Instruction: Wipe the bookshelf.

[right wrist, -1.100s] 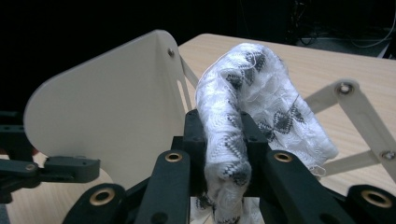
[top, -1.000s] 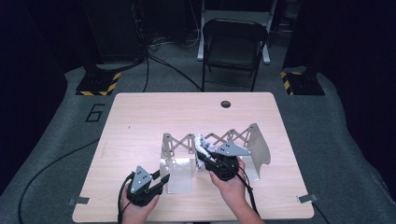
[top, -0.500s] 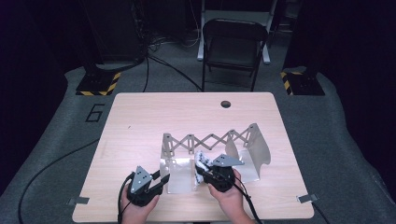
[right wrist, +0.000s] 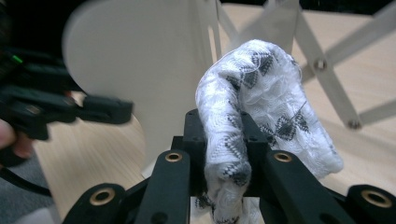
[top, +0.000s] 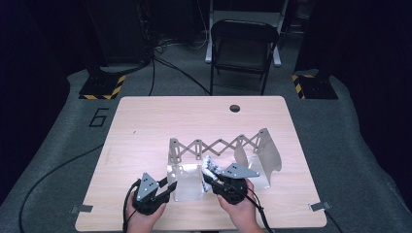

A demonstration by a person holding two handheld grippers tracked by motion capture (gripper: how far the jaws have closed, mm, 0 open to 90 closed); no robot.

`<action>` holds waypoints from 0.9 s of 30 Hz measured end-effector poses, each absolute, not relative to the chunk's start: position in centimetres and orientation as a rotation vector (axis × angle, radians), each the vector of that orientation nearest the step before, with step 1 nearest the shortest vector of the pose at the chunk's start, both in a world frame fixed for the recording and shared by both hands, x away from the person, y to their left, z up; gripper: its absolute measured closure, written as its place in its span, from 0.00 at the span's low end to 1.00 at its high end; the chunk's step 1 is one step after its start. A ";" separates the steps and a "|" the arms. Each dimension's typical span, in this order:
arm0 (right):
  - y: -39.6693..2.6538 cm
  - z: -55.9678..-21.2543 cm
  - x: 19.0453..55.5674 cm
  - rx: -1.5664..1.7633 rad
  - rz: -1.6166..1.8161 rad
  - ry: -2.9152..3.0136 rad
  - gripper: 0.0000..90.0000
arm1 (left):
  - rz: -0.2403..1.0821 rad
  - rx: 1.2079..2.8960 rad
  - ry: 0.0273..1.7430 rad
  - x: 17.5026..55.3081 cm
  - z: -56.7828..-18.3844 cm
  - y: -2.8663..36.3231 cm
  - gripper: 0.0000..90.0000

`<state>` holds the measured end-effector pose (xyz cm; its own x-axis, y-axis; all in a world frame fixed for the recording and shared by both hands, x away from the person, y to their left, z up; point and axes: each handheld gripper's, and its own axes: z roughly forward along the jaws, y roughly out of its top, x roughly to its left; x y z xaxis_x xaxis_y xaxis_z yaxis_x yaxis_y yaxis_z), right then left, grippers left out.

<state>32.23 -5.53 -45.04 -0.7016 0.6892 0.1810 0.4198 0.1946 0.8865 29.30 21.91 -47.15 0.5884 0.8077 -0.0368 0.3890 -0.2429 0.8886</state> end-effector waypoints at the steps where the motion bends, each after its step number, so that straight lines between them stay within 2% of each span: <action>1: -5.5 -45.6 32.4 1.069 1.496 2.229 0.86 | 0.548 1.862 0.962 29.3 -47.1 22.0 0.74; 9: -5.1 -48.8 33.6 1.140 1.382 2.303 0.86 | 0.545 1.863 0.968 29.4 -47.2 21.9 0.75; 12: -5.4 -48.0 33.8 1.151 1.400 2.278 0.86 | 0.551 1.855 0.970 29.4 -47.2 21.9 0.75; 19: -5.8 -43.8 33.7 1.069 1.522 2.166 0.86 | 0.541 1.870 0.973 29.4 -47.2 22.0 0.76; 22: -5.7 -44.1 33.9 1.067 1.511 2.173 0.86 | 0.555 1.863 0.974 29.5 -47.3 22.0 0.78; 27: -5.3 -46.8 34.1 1.122 1.447 2.232 0.86 | 0.538 1.875 0.975 29.5 -47.3 22.1 0.78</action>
<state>34.12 -5.31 -46.80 -0.6702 0.7179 0.1885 0.4652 0.2084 0.8603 29.51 22.08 -47.27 0.5899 0.8068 -0.0332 0.4024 -0.2581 0.8783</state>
